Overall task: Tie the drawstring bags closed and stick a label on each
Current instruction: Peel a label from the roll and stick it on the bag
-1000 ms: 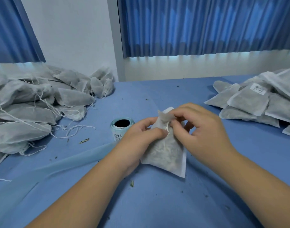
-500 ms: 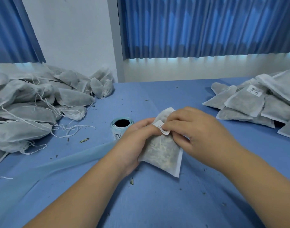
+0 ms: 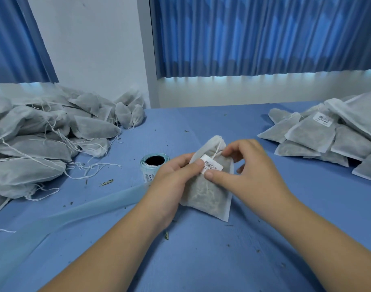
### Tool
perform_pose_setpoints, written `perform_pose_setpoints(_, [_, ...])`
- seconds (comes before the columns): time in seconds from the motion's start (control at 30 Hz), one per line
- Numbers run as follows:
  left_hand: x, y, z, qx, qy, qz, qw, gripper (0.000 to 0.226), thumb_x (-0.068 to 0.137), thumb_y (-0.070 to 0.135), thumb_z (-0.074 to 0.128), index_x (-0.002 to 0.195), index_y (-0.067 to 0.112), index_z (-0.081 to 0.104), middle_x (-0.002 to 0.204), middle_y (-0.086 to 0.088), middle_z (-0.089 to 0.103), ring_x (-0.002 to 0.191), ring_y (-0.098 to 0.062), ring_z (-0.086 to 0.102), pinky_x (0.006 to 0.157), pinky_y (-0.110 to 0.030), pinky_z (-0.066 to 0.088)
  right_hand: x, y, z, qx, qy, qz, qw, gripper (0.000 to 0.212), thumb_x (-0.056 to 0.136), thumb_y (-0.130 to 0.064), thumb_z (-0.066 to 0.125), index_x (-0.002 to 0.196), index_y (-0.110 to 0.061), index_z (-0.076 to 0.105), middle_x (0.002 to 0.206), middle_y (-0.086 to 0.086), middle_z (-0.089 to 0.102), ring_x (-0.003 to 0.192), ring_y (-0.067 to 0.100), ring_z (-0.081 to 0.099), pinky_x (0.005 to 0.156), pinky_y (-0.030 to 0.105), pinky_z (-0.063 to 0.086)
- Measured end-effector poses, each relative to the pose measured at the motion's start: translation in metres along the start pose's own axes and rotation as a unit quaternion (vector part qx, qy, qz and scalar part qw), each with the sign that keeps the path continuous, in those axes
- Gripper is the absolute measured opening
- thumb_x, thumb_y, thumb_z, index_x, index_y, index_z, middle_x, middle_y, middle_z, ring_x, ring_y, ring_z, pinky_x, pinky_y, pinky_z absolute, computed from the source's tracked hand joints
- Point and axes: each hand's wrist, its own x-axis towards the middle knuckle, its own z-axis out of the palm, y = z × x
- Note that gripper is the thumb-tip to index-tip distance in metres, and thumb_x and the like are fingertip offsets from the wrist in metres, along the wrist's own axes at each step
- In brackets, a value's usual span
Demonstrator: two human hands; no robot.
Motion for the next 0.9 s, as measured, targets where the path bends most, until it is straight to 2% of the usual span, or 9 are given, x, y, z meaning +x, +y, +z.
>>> perform_pose_setpoints(0.07, [0.001,-0.001,-0.001,0.002,-0.001,0.012,1.0,0.022,0.083,0.021,0.068,0.102,0.014,0.076,0.106,-0.014,0.074,0.096,-0.024,0.069,0.09,-0.04,0.052,0.002,0.0,-0.001,0.106,-0.038,0.121,0.986,0.052,0.058,-0.037,0.09,0.097,-0.03,0.057,0.1,-0.01,0.059,0.085,-0.003,0.059,0.075,0.013,0.044])
perform_pose_setpoints(0.13, [0.0,-0.003,0.0,0.011,-0.011,0.019,1.0,0.021,0.082,0.025,0.066,0.098,0.018,0.077,0.104,-0.011,0.075,0.095,-0.022,0.07,0.084,-0.033,0.055,0.003,0.0,-0.005,0.275,-0.138,0.218,0.926,0.056,0.058,-0.03,0.089,0.107,-0.019,0.064,0.102,0.001,0.071,0.089,0.012,0.071,0.079,0.029,0.055])
perform_pose_setpoints(0.2, [0.0,-0.004,0.002,0.02,-0.023,0.022,0.999,0.022,0.082,0.028,0.063,0.097,0.019,0.077,0.103,-0.01,0.075,0.094,-0.021,0.07,0.08,-0.029,0.056,0.004,0.001,-0.009,0.398,-0.209,0.258,0.855,0.051,0.066,-0.022,0.081,0.113,-0.007,0.068,0.108,0.011,0.073,0.099,0.024,0.071,0.085,0.035,0.058])
perform_pose_setpoints(0.23, [0.0,-0.005,0.003,0.022,-0.026,0.023,0.999,0.022,0.083,0.027,0.064,0.098,0.018,0.077,0.103,-0.011,0.075,0.094,-0.021,0.07,0.079,-0.029,0.056,0.005,0.002,-0.01,0.427,-0.221,0.268,0.835,0.049,0.07,-0.019,0.078,0.114,-0.003,0.067,0.111,0.014,0.072,0.103,0.028,0.069,0.086,0.036,0.058])
perform_pose_setpoints(0.33, [0.001,-0.005,0.007,0.026,-0.023,0.019,0.999,0.018,0.085,0.023,0.068,0.099,0.016,0.076,0.105,-0.013,0.074,0.096,-0.023,0.069,0.084,-0.033,0.053,0.008,0.005,-0.016,0.458,-0.222,0.29,0.81,0.054,0.073,-0.018,0.074,0.121,0.003,0.062,0.116,0.02,0.068,0.109,0.033,0.066,0.09,0.041,0.055])
perform_pose_setpoints(0.43, [0.001,-0.002,0.013,0.044,-0.002,0.007,0.999,0.015,0.08,0.026,0.072,0.091,0.017,0.076,0.096,-0.009,0.075,0.089,-0.02,0.068,0.08,-0.033,0.051,0.007,0.007,-0.02,0.392,-0.184,0.285,0.855,0.059,0.069,-0.023,0.078,0.118,0.005,0.061,0.108,0.018,0.072,0.102,0.031,0.069,0.087,0.04,0.057])
perform_pose_setpoints(0.57, [-0.001,0.002,0.024,0.081,0.033,0.019,0.996,0.022,0.075,0.042,0.076,0.081,0.02,0.074,0.085,-0.003,0.074,0.078,-0.013,0.067,0.068,-0.026,0.049,0.005,0.006,-0.02,0.296,-0.132,0.223,0.919,0.034,0.076,-0.024,0.08,0.099,-0.002,0.067,0.094,0.012,0.075,0.08,0.021,0.072,0.07,0.03,0.057])
perform_pose_setpoints(0.67, [0.003,0.0,0.032,0.068,0.082,0.017,0.994,0.015,0.084,0.03,0.074,0.077,0.017,0.072,0.079,-0.006,0.073,0.073,-0.017,0.067,0.068,-0.032,0.051,0.001,0.004,-0.019,0.215,-0.101,0.169,0.956,0.023,0.079,-0.032,0.078,0.091,-0.014,0.07,0.088,0.001,0.075,0.079,0.016,0.072,0.068,0.026,0.056])
perform_pose_setpoints(0.9, [0.016,0.0,0.061,0.026,0.08,-0.018,0.996,0.024,0.086,0.029,0.073,0.083,0.006,0.068,0.079,-0.013,0.072,0.071,-0.025,0.067,0.069,-0.037,0.054,-0.003,0.011,-0.043,0.219,-0.083,0.127,0.964,0.019,0.082,-0.025,0.076,0.098,-0.018,0.069,0.092,-0.001,0.075,0.087,0.016,0.072,0.078,0.031,0.057])
